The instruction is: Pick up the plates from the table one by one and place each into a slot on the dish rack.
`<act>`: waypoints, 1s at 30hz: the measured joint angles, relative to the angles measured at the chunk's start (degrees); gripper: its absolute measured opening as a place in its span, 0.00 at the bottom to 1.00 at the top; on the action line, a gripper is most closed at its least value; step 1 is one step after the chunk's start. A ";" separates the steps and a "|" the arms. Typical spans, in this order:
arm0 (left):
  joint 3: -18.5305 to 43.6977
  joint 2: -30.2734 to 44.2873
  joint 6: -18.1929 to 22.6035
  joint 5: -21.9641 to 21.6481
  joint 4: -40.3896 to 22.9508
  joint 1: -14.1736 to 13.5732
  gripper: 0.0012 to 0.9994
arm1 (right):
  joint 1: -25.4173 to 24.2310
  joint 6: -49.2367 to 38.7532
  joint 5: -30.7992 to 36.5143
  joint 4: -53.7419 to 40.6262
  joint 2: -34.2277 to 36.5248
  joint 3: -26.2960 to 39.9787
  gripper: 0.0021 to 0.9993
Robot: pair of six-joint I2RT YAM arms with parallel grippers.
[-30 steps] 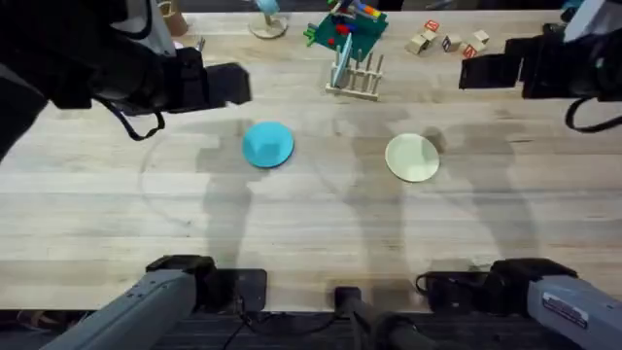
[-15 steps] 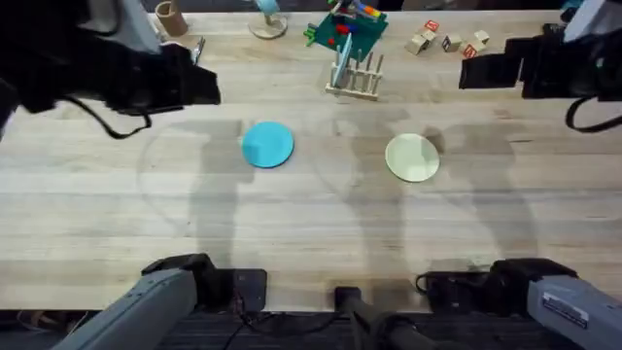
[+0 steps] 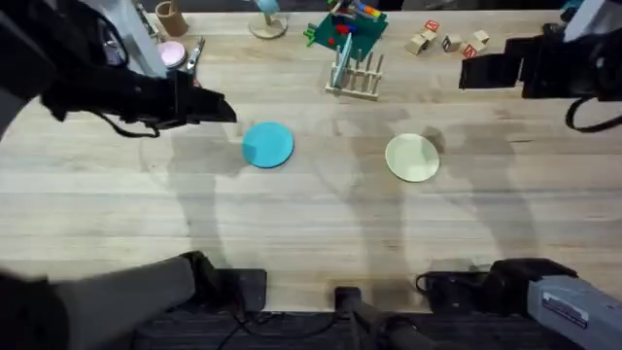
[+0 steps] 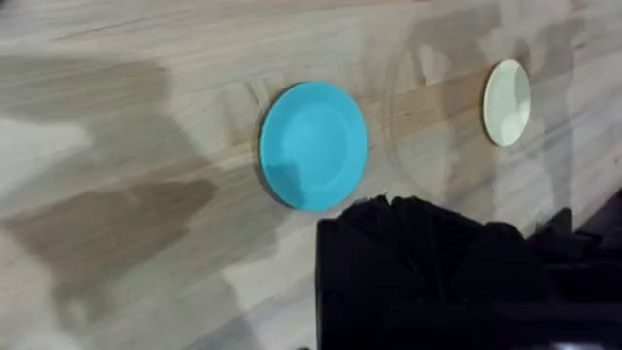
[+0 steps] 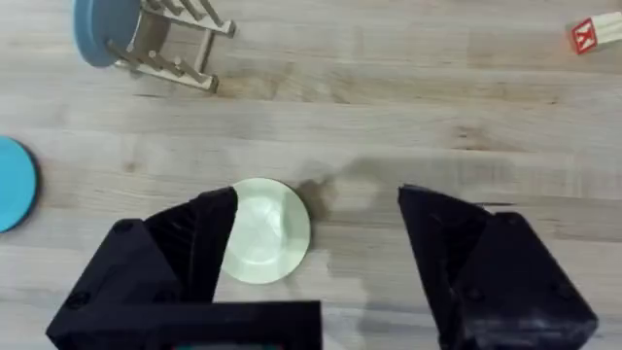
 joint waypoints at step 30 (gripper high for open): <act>-0.12 25.99 13.36 7.65 6.56 0.00 0.04 | 0.00 0.02 0.00 0.00 0.00 0.02 1.00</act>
